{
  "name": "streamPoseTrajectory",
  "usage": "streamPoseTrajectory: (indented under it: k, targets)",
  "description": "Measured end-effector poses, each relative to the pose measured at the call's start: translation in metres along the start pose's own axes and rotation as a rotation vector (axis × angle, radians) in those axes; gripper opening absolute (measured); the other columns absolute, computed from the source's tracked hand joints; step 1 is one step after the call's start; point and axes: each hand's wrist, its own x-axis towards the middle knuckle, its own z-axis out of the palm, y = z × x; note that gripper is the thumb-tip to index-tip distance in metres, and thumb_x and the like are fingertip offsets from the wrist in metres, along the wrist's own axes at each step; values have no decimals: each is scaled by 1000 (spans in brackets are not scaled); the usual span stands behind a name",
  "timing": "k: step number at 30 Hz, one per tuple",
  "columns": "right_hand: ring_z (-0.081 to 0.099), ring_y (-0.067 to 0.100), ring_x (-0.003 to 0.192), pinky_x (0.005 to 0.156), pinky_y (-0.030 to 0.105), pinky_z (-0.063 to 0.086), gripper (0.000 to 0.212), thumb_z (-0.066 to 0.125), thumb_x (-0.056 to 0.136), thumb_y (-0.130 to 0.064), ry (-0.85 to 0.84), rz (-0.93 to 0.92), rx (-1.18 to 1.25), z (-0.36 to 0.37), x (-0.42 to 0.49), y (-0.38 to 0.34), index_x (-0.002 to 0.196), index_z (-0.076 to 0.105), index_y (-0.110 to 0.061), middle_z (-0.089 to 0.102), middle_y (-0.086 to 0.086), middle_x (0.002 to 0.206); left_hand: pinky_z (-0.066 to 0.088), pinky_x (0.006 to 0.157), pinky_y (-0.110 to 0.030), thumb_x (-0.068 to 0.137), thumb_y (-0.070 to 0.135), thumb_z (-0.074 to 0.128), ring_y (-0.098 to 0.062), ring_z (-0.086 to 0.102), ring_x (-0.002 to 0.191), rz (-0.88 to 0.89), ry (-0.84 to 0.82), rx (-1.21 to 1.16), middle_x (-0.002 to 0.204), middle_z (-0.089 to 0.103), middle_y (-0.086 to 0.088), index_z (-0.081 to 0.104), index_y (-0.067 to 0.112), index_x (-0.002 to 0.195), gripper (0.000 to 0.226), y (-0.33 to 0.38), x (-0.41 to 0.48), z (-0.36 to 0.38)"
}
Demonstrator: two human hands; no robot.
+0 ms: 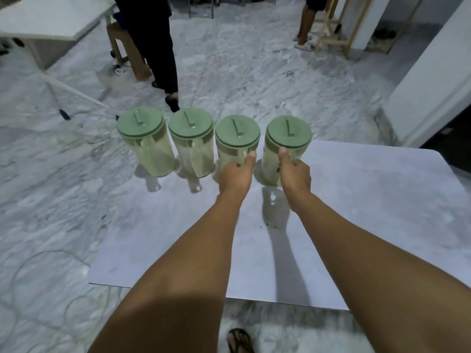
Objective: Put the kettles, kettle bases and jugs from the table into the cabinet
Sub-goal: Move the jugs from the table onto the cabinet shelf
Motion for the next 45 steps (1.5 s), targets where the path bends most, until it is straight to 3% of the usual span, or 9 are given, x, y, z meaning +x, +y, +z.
streamPoseTrajectory:
  k: [3,8,17,28,32,34,37,40,45]
  targets:
    - [65,27,102,91,40,51,51,54,92,-54,-54,4,121,5,6,1,108,69,-8,72,9,107,43,58,-26,91,58,54,-26,64,90,40,-66,2,104,70,-8,69,7,106,55,2,5,7]
    - [66,25,101,96,41,52,37,56,95,-44,-108,36,217,0,3,-1,102,69,-10,72,6,105,55,89,-44,94,45,56,-26,66,98,126,-77,-108,104,72,-8,68,9,102,39,7,1,9]
    - [63,23,88,96,46,50,38,55,94,-47,27,-69,367,-74,-76,-18,85,68,-12,73,5,89,40,81,-26,101,35,47,-16,60,91,283,-274,-105,107,69,-9,61,0,118,41,41,-86,-13]
    - [56,21,67,67,34,44,37,54,95,-46,548,-279,546,-295,-258,-29,73,59,-17,59,4,69,49,76,-31,103,35,42,-17,56,71,563,-565,-201,78,62,-3,57,14,74,39,121,-315,5]
    - [59,21,72,61,31,44,43,51,94,-48,814,-358,558,-390,-319,-6,101,66,-8,63,4,80,45,63,-26,105,38,35,-14,53,64,648,-767,-235,73,58,-3,57,13,76,44,135,-410,47]
    - [58,22,76,63,31,45,50,52,88,-55,932,-390,564,-437,-349,9,109,65,-12,63,4,87,44,62,-29,104,43,33,-15,52,61,679,-873,-238,69,58,-2,57,15,75,47,137,-459,74]
    - [57,22,78,75,41,49,53,48,70,-70,1118,-371,542,-507,-393,35,93,62,-24,63,2,86,41,57,-28,103,48,31,-14,51,56,727,-1022,-253,64,57,-1,55,16,69,53,136,-533,117]
    - [56,22,77,72,38,45,47,52,76,-65,1239,-375,557,-573,-429,63,91,58,-22,60,2,87,41,60,-30,102,51,29,-16,52,58,767,-1168,-252,64,59,-1,57,16,68,56,132,-604,163]
    - [53,24,83,74,39,42,67,48,60,-77,1402,-331,569,-671,-463,113,96,57,-21,58,3,92,41,60,-30,102,53,27,-17,53,58,823,-1325,-240,63,60,-1,58,16,66,60,120,-716,245]
